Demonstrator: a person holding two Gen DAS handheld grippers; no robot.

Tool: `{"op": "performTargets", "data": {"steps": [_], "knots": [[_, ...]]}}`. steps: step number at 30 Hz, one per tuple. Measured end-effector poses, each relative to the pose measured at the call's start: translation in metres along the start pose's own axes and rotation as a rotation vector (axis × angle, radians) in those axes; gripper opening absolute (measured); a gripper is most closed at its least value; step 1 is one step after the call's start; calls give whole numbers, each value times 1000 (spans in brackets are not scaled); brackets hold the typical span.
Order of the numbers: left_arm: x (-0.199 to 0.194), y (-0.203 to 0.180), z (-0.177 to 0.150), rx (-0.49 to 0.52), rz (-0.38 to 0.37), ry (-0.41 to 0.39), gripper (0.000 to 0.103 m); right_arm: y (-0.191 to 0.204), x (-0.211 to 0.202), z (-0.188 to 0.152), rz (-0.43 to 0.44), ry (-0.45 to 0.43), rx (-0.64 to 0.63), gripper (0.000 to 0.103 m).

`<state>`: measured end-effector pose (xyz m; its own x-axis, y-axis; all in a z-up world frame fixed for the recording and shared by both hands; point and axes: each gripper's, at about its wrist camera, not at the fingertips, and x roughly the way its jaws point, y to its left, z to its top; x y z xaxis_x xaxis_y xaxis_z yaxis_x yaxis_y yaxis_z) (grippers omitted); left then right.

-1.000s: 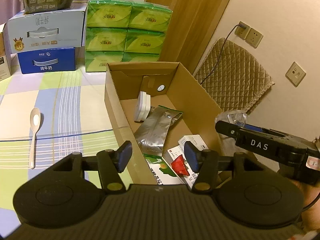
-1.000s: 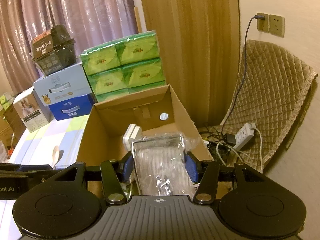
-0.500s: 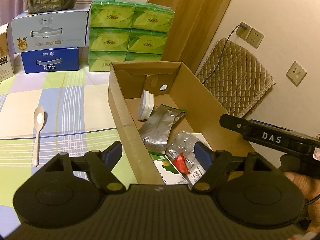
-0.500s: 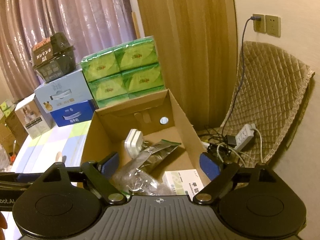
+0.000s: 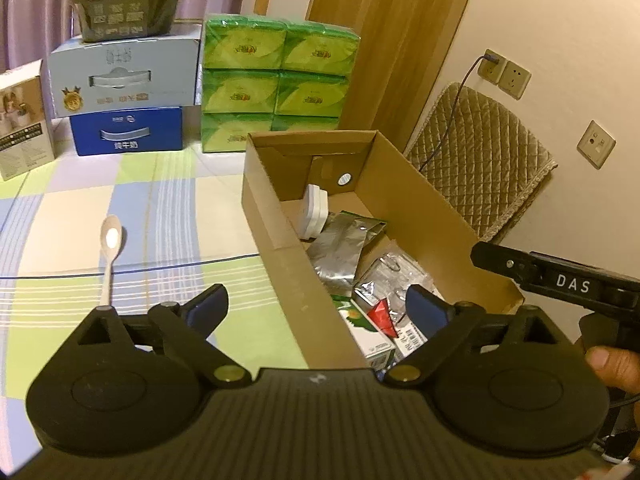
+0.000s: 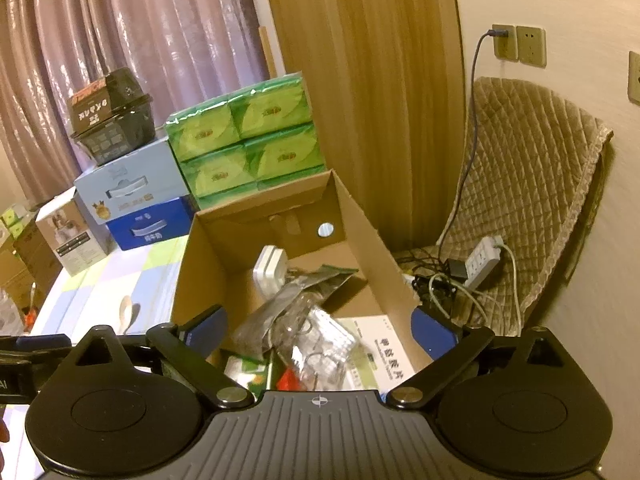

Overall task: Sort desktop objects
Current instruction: 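Lower and open both tools to drop the foil bag and clear box inside, then move both tools back over the table toward the spoon and black cable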

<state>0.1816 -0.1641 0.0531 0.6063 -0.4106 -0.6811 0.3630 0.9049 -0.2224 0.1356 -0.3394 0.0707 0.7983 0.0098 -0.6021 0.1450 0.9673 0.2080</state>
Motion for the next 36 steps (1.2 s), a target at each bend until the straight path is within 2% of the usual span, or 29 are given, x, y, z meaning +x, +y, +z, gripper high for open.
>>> {"op": "performTargets", "data": {"steps": [6,24,36], "knots": [[-15,6,-11,9,35,-11,102,11,-11,-9,8,5,-10,101],[-59,28,-35,18,86,-46,102,53,-38,-27,60,24,-26,101],[-108,86,-62,-66,149,-78,102,91,-47,-42,111,29,-51,101]]}}
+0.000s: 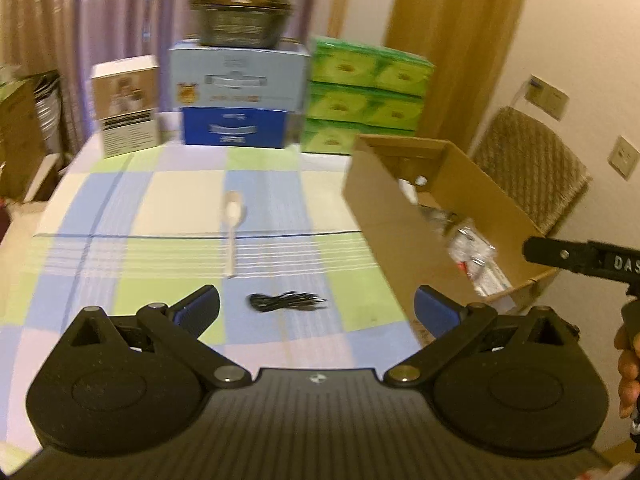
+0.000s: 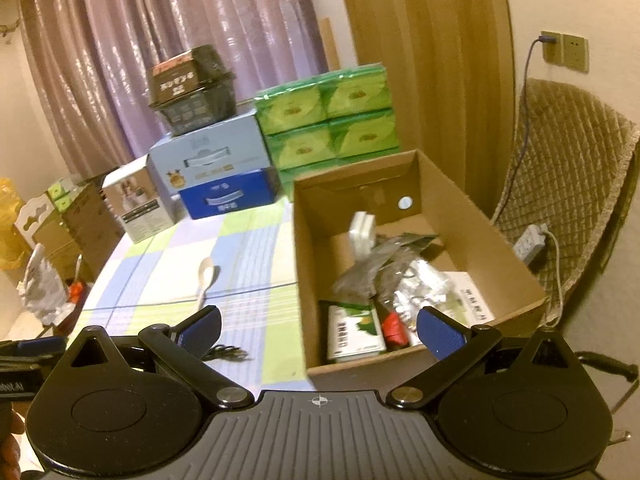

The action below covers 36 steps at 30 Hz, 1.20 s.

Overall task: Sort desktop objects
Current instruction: 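Move both tools back over the table toward the spoon and black cable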

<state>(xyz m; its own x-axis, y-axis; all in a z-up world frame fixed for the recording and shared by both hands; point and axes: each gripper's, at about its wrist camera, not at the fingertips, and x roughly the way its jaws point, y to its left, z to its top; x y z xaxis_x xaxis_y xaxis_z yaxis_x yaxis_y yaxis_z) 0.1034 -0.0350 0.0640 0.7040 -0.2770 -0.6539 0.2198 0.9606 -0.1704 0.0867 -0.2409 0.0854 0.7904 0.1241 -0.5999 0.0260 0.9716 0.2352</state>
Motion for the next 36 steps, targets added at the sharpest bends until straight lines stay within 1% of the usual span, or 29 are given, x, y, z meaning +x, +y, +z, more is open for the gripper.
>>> {"op": "performTargets", "data": {"steps": [5,10,13,25,36], "knots": [[-17,34,-9,-17,73,-11,102,15,3,-6,27,8,-5,101],[-28,65,-23,-48,114,4,102,31,6,-11,54,17,-24,101],[-30,75,-30,-55,130,18,102,38,8,-13,67,21,-29,101],[-26,89,-37,-58,132,41,102,69,21,-27,112,59,-88,101],[-11,97,-40,-59,141,71,102,81,44,-44,118,117,-130,101]]}}
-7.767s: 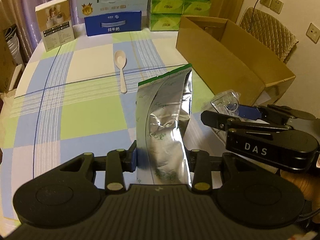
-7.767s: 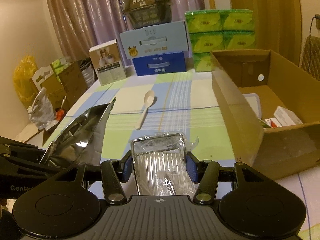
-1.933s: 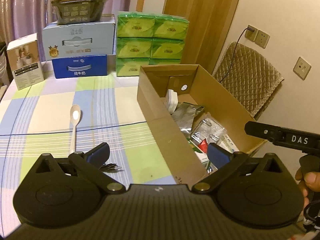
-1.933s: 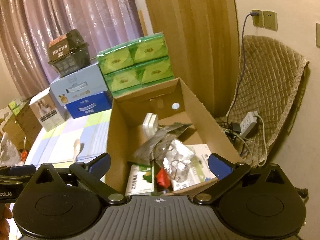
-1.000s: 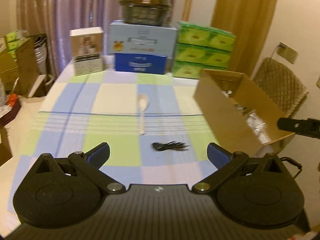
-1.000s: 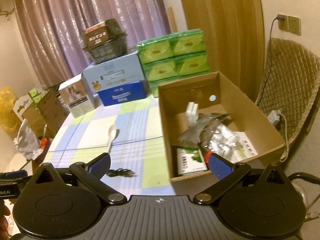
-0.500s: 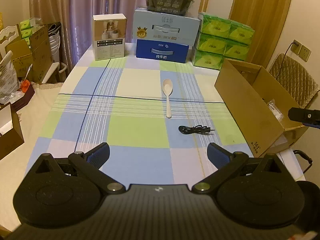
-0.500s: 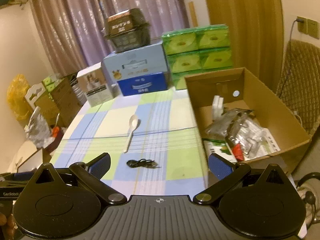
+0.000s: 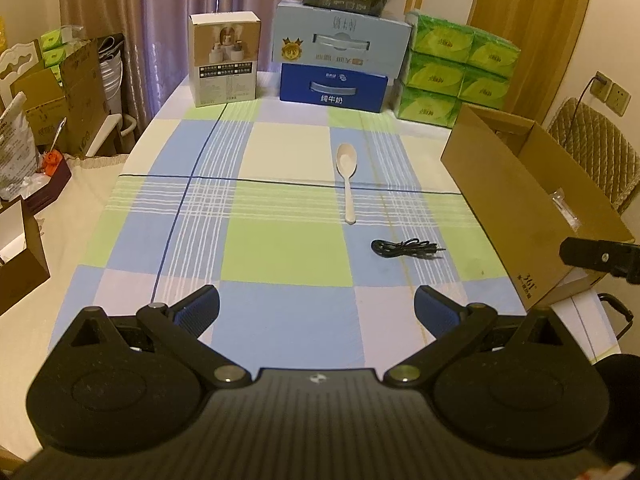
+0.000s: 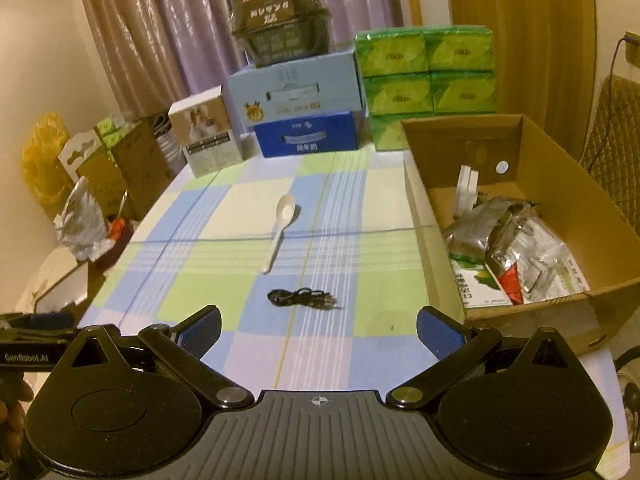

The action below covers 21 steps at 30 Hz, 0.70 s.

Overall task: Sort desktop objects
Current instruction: 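Move both tools back over the table toward the spoon and black cable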

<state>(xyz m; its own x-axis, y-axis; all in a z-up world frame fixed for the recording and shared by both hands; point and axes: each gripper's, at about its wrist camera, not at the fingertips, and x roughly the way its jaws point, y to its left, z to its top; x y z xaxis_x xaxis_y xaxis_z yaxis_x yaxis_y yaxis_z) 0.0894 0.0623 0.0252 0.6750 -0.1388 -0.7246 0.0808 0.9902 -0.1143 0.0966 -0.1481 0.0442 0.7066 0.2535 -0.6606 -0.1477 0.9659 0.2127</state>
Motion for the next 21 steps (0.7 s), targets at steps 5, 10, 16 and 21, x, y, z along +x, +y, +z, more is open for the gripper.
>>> {"op": "performTargets", "data": {"steps": [5,10,16,21], "knots": [[9,-1,1,19,2,11,102,2,11,-5,-1,25,-47,101],[18,-1,6,39,-12,11,102,5,21,-7,1,43,-123,101],[34,-3,17,107,-21,18,102,13,42,-7,5,67,-284,101],[56,2,29,136,-30,30,102,25,68,-7,32,110,-471,101]]}}
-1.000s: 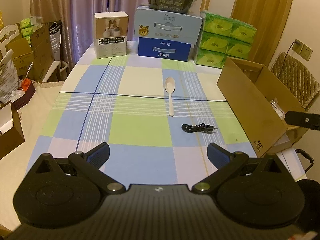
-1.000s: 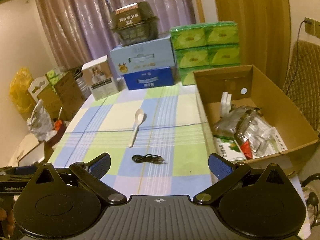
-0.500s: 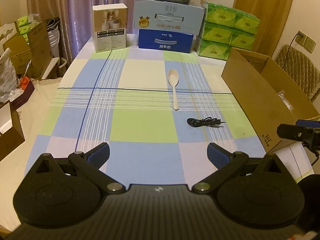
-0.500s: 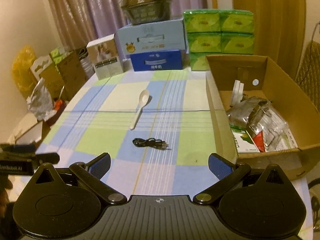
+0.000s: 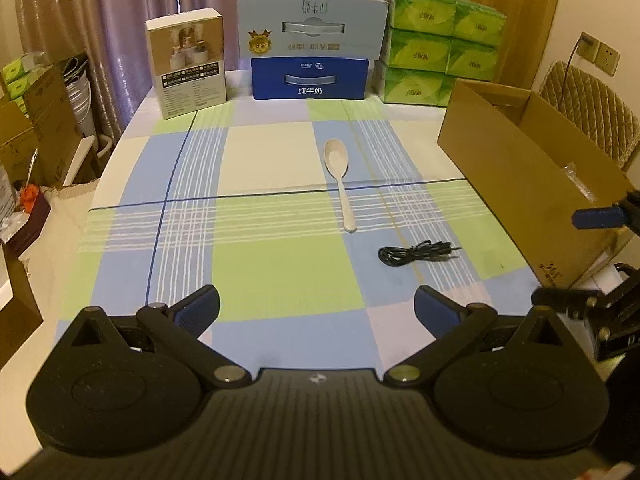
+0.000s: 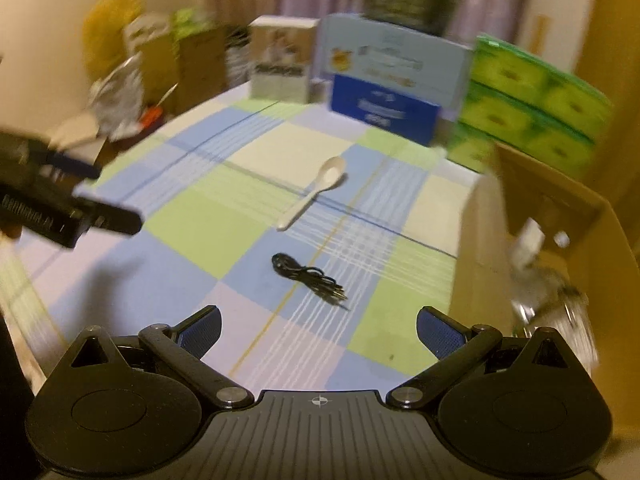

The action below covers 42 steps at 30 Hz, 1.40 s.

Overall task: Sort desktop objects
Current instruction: 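Move both tools back over the table toward the spoon and black cable, then grasp the black cable with the right tool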

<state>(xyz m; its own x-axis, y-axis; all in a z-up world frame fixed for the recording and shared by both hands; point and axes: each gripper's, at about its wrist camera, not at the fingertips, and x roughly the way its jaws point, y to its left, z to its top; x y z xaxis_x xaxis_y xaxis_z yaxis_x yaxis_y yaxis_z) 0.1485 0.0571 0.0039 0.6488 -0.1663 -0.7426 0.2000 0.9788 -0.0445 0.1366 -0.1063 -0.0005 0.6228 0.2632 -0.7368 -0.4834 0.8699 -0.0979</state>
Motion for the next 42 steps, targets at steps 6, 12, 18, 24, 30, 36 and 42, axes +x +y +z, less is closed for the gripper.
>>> {"op": "performTargets", "data": {"steps": [6,12,18,24,30,36,42], "knots": [[31,1,10,79,1,-2,102,1,37,11,27,37,-172,101],[65,3,19,115,1,-6,102,-5,75,19,71,116,-304,89],[93,4,25,156,13,-49,102,-8,110,25,131,187,-449,78],[117,8,33,137,7,-20,102,-14,142,34,208,275,-443,71],[132,15,42,125,7,1,102,-8,168,42,195,351,-463,58],[133,18,45,108,2,-3,102,-12,181,53,214,380,-423,44],[133,18,45,106,-5,-4,102,-15,179,54,256,416,-305,17]]}}
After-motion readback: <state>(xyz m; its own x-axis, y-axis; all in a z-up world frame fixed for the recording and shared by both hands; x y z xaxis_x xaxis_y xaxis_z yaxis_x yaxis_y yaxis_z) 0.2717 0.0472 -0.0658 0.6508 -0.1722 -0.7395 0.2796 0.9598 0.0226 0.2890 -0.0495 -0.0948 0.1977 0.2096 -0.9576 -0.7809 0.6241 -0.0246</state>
